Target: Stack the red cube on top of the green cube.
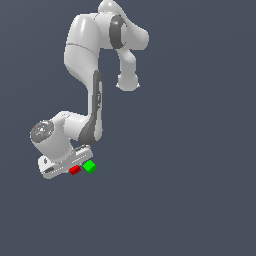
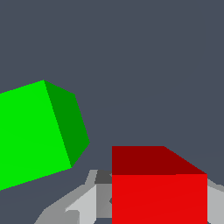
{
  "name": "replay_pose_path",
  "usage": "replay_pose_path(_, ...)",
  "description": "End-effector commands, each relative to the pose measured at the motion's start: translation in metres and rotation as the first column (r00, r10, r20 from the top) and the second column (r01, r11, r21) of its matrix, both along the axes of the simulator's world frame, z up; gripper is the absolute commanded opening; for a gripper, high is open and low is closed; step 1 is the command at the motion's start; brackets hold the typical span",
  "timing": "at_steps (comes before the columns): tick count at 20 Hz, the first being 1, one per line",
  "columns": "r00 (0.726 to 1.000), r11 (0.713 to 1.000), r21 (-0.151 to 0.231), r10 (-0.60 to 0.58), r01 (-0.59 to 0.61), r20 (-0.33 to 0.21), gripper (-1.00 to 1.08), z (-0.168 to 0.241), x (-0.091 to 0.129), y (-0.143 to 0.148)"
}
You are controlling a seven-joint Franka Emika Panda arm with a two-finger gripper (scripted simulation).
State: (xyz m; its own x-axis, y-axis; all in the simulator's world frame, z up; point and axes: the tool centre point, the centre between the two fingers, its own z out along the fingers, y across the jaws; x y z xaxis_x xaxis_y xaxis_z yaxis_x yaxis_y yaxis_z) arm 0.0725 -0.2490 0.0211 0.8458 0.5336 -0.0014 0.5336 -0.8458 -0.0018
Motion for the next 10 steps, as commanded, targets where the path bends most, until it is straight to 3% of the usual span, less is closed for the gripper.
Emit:
replay_pose_path(1, 1.000, 1.000, -0.001, 0.000, 0.000, 0.002, -1.00, 0.006, 0.000, 0.000)
replay_pose_path(10, 1.000, 1.000, -0.001, 0.000, 0.000, 0.002, -1.00, 0.062, -0.001, 0.000)
